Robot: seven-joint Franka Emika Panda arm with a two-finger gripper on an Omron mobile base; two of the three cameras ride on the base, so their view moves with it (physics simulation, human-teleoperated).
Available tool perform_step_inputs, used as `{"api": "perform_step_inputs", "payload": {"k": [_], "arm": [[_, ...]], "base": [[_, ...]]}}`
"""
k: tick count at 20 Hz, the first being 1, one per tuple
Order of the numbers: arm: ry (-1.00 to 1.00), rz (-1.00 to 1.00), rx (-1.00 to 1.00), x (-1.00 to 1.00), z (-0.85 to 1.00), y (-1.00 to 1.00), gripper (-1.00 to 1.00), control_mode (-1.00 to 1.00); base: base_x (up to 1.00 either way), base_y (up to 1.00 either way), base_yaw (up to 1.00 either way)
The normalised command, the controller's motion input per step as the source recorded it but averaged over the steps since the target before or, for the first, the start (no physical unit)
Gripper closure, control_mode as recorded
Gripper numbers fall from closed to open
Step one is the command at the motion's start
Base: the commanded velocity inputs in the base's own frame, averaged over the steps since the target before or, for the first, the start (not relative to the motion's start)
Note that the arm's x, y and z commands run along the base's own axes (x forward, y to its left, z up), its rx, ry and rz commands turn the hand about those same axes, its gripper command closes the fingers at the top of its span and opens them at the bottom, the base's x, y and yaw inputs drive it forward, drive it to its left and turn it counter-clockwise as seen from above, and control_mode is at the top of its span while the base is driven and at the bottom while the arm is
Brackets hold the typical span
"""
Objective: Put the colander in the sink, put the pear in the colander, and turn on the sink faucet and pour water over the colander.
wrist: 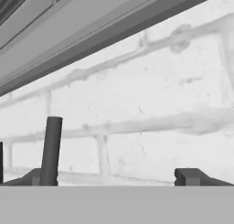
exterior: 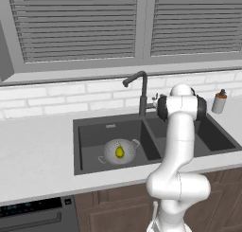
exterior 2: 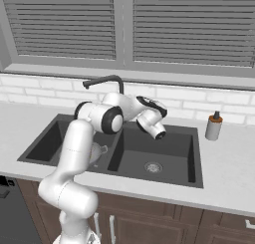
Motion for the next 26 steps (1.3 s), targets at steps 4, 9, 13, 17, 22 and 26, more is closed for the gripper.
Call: {"api": "perform_step_inputs", "payload": {"k": [4,9,13,17,22,26], "arm": [[0.16,-0.12,0.09,0.27,0.09,-0.68,-1.0,-1.0],[0.14,-0.08,0.14,0.21,0.0,-0.92,-1.0,-1.0],[0.1,-0.06,0.17,0.17,0.0,-1.0,-1.0,-1.0],[0.09,-0.05,0.19,0.13,0.0,-1.0,-1.0,-1.0],[0.05,-0.04,0.21,0.15,0.0,-0.99,-1.0,-1.0],[0.01,-0.01,0.24,0.17,0.0,-0.97,-1.0,-1.0]], "base": [[0.0,0.0,0.0],[0.0,0.0,0.0],[0.0,0.0,0.0],[0.0,0.0,0.0],[0.0,0.0,0.0],[0.0,0.0,0.0]]}}
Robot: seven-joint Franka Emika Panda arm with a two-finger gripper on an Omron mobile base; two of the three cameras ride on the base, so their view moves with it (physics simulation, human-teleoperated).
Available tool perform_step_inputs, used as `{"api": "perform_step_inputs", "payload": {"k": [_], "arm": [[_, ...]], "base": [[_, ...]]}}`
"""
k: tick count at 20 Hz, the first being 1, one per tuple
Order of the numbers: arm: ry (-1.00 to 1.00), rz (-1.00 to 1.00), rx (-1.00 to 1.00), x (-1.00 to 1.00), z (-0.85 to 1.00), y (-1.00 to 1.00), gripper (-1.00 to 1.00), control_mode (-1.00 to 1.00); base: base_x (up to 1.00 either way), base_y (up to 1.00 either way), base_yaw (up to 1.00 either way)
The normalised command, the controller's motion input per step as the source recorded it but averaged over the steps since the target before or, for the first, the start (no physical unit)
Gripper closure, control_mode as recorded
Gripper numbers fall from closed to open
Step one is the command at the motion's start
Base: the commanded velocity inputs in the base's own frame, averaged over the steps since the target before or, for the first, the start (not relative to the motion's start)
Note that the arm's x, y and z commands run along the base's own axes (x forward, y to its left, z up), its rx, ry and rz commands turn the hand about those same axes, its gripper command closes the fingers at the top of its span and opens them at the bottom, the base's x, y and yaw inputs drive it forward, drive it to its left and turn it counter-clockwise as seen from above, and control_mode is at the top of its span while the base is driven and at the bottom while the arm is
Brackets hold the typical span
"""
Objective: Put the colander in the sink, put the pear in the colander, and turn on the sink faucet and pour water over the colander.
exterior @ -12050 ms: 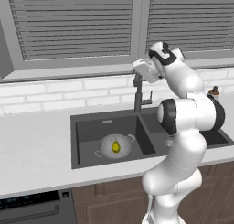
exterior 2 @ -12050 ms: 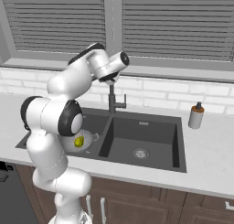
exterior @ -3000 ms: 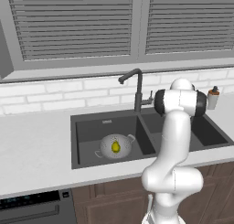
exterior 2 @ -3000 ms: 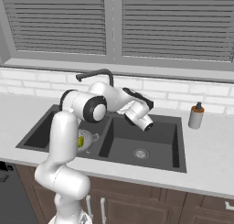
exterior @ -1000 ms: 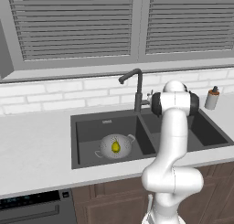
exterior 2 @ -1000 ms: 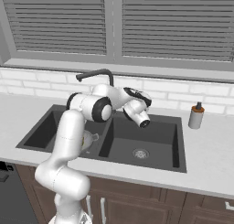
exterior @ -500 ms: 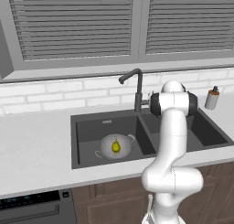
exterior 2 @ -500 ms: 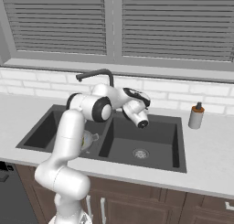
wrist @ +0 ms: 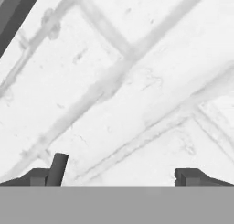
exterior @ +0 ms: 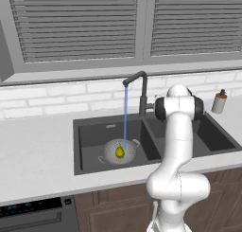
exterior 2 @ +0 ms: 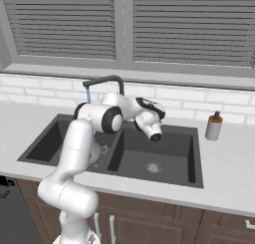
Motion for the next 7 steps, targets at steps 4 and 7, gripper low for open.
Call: {"api": "perform_step_inputs", "payload": {"k": [4,7], "arm": [[0.0,0.0,0.25,0.17,0.0,-0.99,-1.0,-1.0],[0.02,0.0,0.07,0.07,0.0,-0.45,-1.0,-1.0]], "base": [[0.0,0.0,0.0],[0.0,0.0,0.0]]}}
